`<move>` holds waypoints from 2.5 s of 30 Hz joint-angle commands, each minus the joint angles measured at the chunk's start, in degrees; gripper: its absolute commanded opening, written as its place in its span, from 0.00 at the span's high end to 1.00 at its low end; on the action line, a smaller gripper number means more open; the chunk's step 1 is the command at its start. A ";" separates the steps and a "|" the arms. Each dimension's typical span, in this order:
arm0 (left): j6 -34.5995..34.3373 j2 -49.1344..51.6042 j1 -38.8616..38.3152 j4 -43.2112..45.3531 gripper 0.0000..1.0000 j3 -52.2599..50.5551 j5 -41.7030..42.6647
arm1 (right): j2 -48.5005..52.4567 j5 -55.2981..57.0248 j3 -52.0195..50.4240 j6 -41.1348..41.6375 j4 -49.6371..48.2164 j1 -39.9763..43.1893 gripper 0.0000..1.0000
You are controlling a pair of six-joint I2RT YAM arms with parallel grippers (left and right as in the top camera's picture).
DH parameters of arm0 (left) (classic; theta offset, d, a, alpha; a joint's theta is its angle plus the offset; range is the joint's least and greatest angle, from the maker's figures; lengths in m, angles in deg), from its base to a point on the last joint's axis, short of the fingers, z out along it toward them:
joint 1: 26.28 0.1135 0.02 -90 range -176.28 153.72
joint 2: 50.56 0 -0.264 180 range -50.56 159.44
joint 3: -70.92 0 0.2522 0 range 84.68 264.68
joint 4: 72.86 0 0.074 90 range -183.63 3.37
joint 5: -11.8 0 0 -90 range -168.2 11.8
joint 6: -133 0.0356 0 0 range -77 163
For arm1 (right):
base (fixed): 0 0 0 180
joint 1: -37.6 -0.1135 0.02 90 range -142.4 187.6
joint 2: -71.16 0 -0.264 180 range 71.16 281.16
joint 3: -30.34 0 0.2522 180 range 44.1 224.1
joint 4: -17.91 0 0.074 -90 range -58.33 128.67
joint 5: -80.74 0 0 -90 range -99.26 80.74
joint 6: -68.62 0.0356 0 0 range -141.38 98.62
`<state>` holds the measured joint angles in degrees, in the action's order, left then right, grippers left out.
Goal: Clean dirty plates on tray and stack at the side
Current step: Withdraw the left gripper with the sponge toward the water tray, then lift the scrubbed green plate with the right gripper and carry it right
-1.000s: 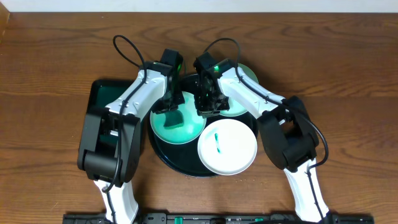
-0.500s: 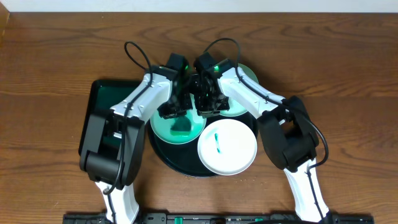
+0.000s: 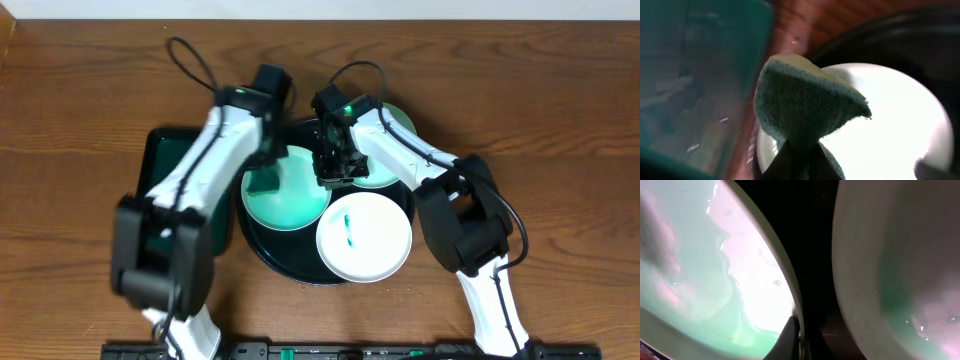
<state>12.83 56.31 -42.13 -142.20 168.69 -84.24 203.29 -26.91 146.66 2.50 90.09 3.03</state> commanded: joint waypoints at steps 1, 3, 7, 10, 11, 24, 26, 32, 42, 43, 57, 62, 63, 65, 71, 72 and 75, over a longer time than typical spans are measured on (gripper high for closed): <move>-0.28 -7.04 5.01 -3.54 0.93 3.28 2.27 | 2.03 1.09 -2.12 -0.66 0.13 -0.68 0.99; 0.35 -9.62 7.85 -5.66 0.93 3.37 2.97 | 2.03 1.11 -2.12 -0.81 0.11 -0.70 0.99; 3.65 -13.66 14.23 -10.34 0.93 3.34 4.57 | 2.03 0.20 -2.12 -2.23 -0.85 -0.79 0.99; 6.27 -14.05 17.40 -12.52 0.93 3.34 4.57 | 2.03 -5.79 -2.12 -3.87 -2.51 -0.76 0.99; 6.40 -14.01 18.08 -12.92 0.93 3.32 4.59 | 2.01 -8.72 -2.12 -4.94 -3.26 -0.70 0.99; 6.62 -14.01 19.78 -12.55 0.93 3.19 4.55 | -10.40 3.89 -2.08 -7.82 -4.39 -1.44 0.99; 6.62 -14.01 19.87 -12.09 0.93 3.19 4.55 | -13.03 11.76 -2.08 -7.65 -4.02 -2.95 0.99; 6.58 -14.01 20.96 -10.54 0.93 3.17 4.57 | -18.27 41.35 -2.08 -7.65 -1.49 -10.40 0.99; 6.58 -13.97 22.03 -9.42 0.93 3.17 4.55 | -18.62 82.25 -2.08 -7.63 -0.35 -24.17 0.99; 6.58 -13.97 22.25 -9.29 0.93 3.17 4.55 | -18.62 83.58 -2.08 -7.61 -0.24 -24.74 0.99; 6.56 -13.97 24.63 -8.59 0.93 3.13 4.57 | -22.14 70.60 -2.08 2.51 4.63 -26.16 0.99; 6.58 -13.97 24.52 -8.79 0.93 2.73 5.35 | -22.60 37.64 -2.01 -4.00 0.90 -19.12 0.99; 6.58 -13.97 24.52 -8.79 0.93 2.56 5.62 | -22.84 35.08 -1.77 -4.31 0.85 -17.73 0.99; 6.58 -13.97 24.52 -8.85 0.93 2.01 5.64 | -23.89 25.64 -0.63 -5.46 1.14 -11.72 0.99; 7.08 -13.97 24.50 -10.21 0.93 1.86 5.66 | -28.20 5.07 1.18 -5.73 3.19 10.62 0.99; 7.06 -13.97 24.52 -10.19 0.93 1.86 5.64 | -28.50 5.20 1.18 -5.73 4.09 14.12 0.99; 7.30 -13.97 24.52 -9.92 0.93 1.86 5.62 | -27.82 11.06 0.57 -5.75 7.65 25.88 0.99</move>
<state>19.08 42.67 -17.70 -152.19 170.79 -78.53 176.76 -15.19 146.60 -2.57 95.68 21.45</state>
